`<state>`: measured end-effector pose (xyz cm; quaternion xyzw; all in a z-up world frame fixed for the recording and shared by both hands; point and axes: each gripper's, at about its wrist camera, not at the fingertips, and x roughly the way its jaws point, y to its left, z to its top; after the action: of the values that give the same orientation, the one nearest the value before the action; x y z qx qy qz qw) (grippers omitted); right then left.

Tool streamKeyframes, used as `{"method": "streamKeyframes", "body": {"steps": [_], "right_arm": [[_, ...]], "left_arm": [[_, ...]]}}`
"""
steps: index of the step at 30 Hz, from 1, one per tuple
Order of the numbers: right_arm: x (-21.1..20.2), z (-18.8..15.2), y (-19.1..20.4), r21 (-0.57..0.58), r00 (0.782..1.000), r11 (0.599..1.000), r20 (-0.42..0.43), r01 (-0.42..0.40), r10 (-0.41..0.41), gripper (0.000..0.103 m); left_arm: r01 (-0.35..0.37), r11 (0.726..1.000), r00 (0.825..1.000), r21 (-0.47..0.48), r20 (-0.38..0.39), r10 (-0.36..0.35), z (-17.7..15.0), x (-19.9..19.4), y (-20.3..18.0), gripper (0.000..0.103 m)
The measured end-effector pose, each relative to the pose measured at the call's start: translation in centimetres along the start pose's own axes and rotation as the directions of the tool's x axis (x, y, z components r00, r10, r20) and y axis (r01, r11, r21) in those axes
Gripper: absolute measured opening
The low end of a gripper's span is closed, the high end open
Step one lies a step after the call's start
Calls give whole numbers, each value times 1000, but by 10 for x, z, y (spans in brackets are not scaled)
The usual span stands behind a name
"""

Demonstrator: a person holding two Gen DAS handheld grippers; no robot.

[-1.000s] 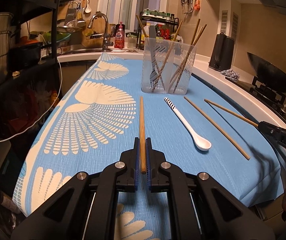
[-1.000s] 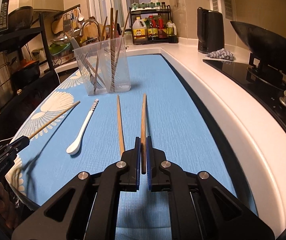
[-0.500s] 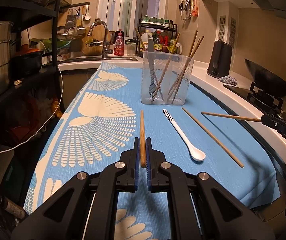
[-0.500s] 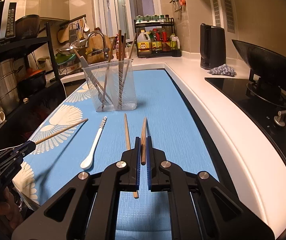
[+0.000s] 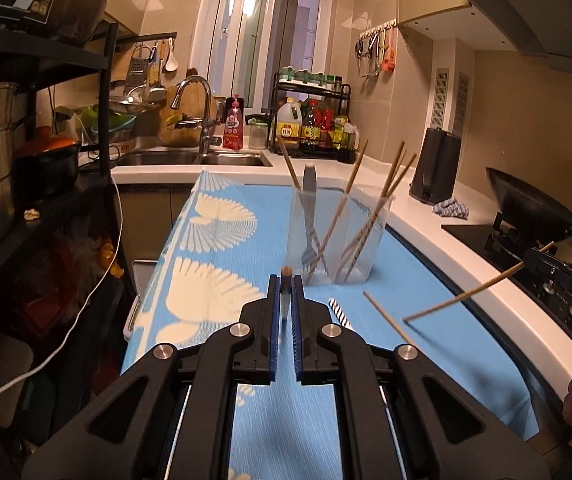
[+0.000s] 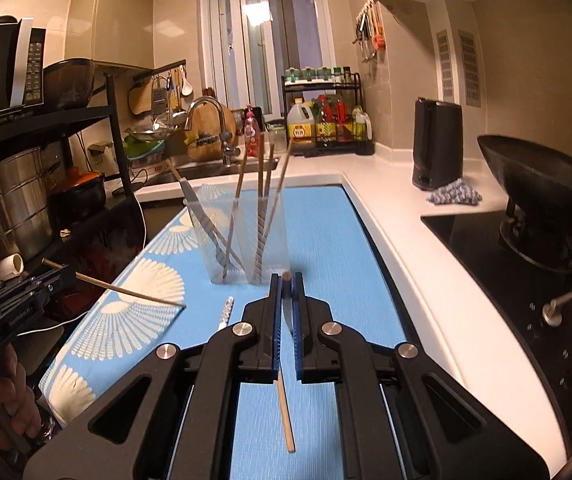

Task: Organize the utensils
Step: 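Lift the chopstick over the container with the left tool while the right tool carries its chopstick, then open the left tool to drop its chopstick in the container while the right tool drops its chopstick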

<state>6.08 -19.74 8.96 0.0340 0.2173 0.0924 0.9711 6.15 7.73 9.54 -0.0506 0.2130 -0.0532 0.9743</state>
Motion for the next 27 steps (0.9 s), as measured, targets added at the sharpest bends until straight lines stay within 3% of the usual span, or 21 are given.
{"method": "streamKeyframes", "body": {"steps": [7, 18, 27], "right_arm": [[7, 35, 9, -4, 999, 1000, 20, -29, 29, 5], [21, 63, 18, 2, 997, 997, 5, -79, 79, 5], [28, 123, 24, -10, 990, 991, 50, -131, 132, 5]], "left_arm": [[40, 999, 998, -35, -39, -41, 39, 15, 10, 6], [67, 996, 989, -56, -125, -73, 63, 25, 17, 5], [150, 987, 973, -58, -169, -158, 133, 28, 13, 5]]}}
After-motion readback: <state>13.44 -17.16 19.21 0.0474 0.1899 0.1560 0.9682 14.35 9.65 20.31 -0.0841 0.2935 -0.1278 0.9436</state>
